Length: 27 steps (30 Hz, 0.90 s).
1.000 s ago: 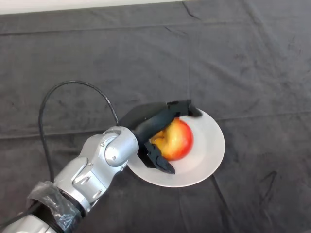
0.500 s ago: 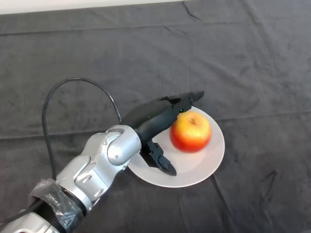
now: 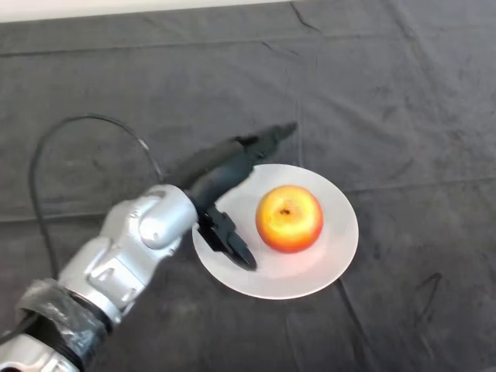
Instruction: Move the apple to the plate
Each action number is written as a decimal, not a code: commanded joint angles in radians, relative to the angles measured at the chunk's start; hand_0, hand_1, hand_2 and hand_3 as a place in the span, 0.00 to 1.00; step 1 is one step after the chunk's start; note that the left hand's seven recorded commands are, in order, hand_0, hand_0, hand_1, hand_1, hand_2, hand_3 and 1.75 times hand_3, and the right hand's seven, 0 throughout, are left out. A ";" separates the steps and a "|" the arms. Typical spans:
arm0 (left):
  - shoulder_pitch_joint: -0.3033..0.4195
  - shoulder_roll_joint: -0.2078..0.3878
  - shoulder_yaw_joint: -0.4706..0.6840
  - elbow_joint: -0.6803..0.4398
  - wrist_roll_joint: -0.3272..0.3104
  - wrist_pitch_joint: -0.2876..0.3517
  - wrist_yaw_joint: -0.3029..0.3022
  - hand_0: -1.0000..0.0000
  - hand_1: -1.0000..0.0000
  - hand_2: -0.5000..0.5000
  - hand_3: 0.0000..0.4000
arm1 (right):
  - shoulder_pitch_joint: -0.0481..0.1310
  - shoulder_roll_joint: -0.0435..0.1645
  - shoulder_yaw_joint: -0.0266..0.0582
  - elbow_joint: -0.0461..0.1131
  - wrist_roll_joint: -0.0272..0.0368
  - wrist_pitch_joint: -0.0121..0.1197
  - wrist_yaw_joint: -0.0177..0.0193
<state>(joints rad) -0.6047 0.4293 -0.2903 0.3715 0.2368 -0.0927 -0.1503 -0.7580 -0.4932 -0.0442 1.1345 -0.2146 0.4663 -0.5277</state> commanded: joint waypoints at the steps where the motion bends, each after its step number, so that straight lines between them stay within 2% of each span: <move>1: 0.038 0.067 0.055 -0.066 -0.028 -0.021 0.017 1.00 1.00 0.50 0.00 | 0.030 -0.007 0.0004 0.023 -0.0056 0.010 -0.0026; 27: 0.238 0.220 0.519 -0.104 -0.193 -0.099 0.157 1.00 1.00 0.50 0.00 | 0.033 -0.007 0.0005 0.016 -0.0051 0.011 -0.0007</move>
<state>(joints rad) -0.4044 0.5804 0.2131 0.3220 0.0557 -0.1678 -0.0046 -0.7577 -0.4930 -0.0435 1.1350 -0.2152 0.4671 -0.5277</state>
